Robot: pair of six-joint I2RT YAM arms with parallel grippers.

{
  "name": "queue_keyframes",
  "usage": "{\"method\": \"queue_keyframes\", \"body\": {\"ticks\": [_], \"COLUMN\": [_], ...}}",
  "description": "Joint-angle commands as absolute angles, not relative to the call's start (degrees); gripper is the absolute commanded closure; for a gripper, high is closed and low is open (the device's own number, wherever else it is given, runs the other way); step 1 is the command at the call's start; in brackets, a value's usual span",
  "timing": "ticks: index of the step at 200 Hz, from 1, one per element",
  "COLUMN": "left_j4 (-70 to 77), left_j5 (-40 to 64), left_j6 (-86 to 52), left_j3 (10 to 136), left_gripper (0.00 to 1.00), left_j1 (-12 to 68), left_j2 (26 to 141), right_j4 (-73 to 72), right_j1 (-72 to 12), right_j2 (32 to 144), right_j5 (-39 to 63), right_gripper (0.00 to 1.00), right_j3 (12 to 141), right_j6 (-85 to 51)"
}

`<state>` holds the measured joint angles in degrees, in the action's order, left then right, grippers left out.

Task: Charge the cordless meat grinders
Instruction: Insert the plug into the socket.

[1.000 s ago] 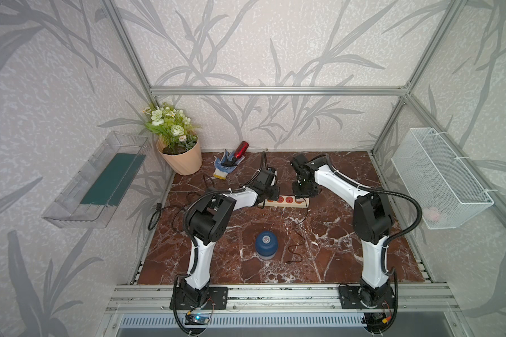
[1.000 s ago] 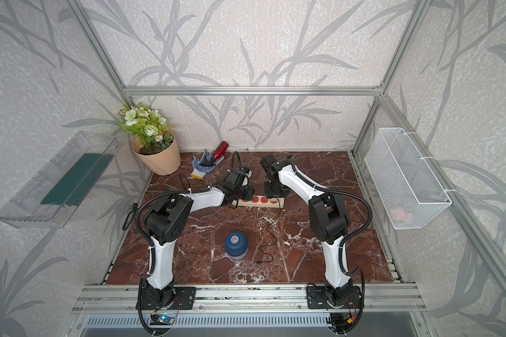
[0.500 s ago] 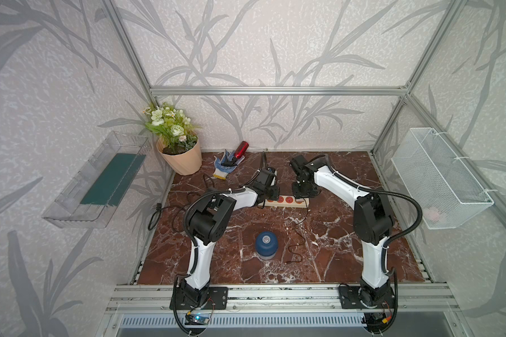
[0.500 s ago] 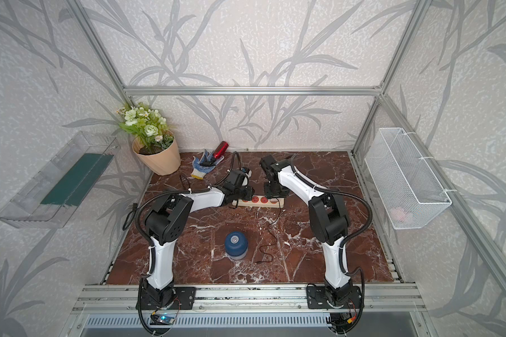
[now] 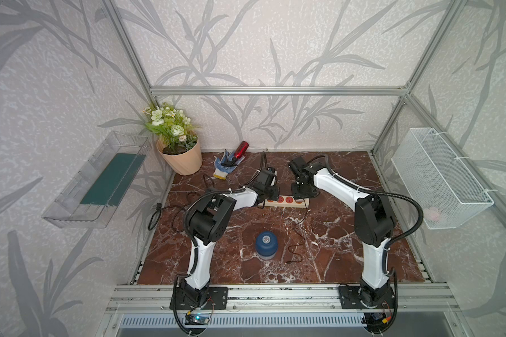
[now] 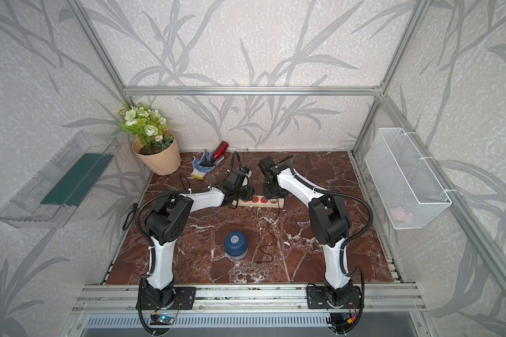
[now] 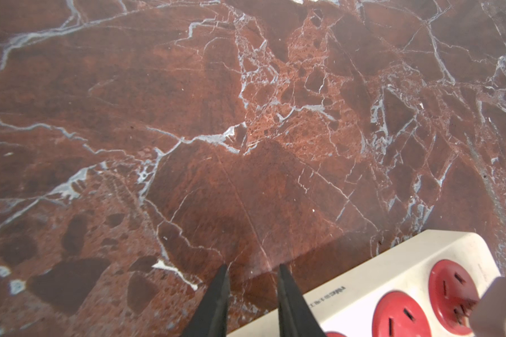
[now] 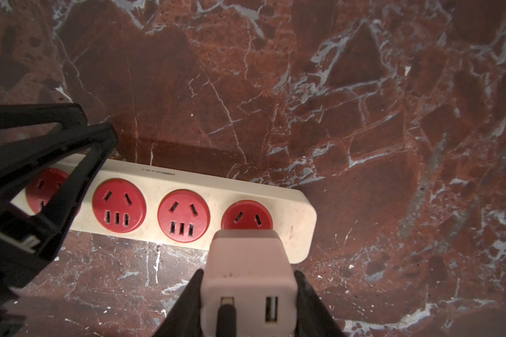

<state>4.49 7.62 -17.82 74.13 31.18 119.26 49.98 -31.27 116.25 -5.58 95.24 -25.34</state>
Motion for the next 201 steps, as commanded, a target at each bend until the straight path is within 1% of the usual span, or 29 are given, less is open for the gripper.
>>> {"method": "queue_keyframes", "body": {"ticks": [1,51,75,93,128,157,201], "left_j4": [-2.11,-2.2,-2.2,-2.41,-2.15,-2.0,-1.93], "left_j5": [8.92,8.64,8.38,8.27,8.5,8.79,8.7], "left_j6": [-19.59,-19.82,-19.86,-19.75,-19.91,-20.13,-19.95], "left_j3": [71.63,71.36,71.19,71.19,70.9,70.88,70.93], "left_gripper": [0.71,0.71,0.71,0.71,0.71,0.71,0.71], "left_j1": [31.72,31.65,31.7,31.73,31.73,31.78,31.79], "left_j2": [120.54,120.48,120.24,120.24,120.35,120.33,120.15], "right_j4": [52.85,52.82,51.01,50.76,48.75,48.3,46.86], "right_j1": [-32.78,-33.4,-33.55,-33.63,-33.91,-35.71,-37.09], "right_j2": [123.1,123.4,124.07,123.95,121.94,120.19,115.49], "right_j5": [-0.26,-1.03,1.08,0.64,1.05,-0.07,-1.24], "right_gripper": [0.96,0.98,1.0,1.0,1.0,1.0,1.0], "right_j3": [90.01,90.06,88.75,88.3,83.99,81.81,77.6], "right_j6": [-26.02,-25.85,-26.61,-27.07,-28.46,-29.35,-31.5]}}
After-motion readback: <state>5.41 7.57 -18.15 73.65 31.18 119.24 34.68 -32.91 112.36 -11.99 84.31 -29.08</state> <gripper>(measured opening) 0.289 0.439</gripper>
